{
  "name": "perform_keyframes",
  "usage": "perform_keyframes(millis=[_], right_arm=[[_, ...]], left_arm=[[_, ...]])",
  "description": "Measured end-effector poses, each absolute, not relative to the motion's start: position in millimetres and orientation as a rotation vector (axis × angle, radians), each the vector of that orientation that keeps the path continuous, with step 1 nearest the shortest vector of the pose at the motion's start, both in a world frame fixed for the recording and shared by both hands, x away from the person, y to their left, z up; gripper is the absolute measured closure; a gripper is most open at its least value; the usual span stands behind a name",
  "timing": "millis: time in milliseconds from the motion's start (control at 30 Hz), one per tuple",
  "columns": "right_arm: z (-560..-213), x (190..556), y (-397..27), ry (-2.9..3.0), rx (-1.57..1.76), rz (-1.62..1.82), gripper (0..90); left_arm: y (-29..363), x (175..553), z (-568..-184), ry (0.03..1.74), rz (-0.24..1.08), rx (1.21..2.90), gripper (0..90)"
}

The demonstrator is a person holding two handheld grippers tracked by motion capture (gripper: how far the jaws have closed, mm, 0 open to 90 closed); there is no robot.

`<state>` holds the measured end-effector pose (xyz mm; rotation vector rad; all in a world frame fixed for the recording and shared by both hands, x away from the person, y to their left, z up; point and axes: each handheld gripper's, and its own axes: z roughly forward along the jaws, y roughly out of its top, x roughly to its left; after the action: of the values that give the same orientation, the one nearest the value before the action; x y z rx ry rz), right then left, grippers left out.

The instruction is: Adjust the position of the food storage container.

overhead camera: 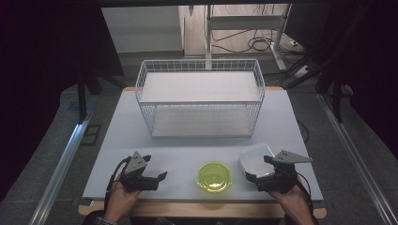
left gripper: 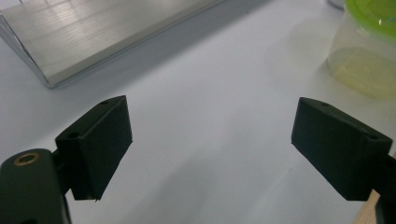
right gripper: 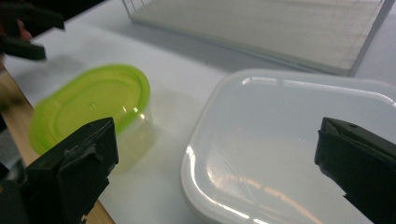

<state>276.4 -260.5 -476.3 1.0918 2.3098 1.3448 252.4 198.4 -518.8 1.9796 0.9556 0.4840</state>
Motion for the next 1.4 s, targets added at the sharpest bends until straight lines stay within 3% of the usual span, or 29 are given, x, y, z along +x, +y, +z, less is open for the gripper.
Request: perform_keyframes(millis=[200,600,867,967,1167,1400], right_arm=[[-479,277,-256,2.311,1.077,1.28,0.0],[-480,277,-256,2.305,1.119,1.281,8.2],[-480,277,-255,2.295,1.116,1.271,11.8],[-481,277,-254,2.293,1.106,1.261,12.5],[-480,276,-251,2.293,1.101,1.245,14.0],[-478,276,-252,2.279,1.104,1.246,14.4]], left_arm=[[202,255,-521,0.987,0.42,1.938,9.5],[191,254,-520,1.021,0.4,2.044,6.5],[192,254,-515,1.018,0.358,1.99,9.4],[185,252,-512,1.007,0.363,2.013,16.2],[168,244,-503,0.909,0.322,2.019,41.6],[141,244,-489,0.803,0.171,1.959,56.7]])
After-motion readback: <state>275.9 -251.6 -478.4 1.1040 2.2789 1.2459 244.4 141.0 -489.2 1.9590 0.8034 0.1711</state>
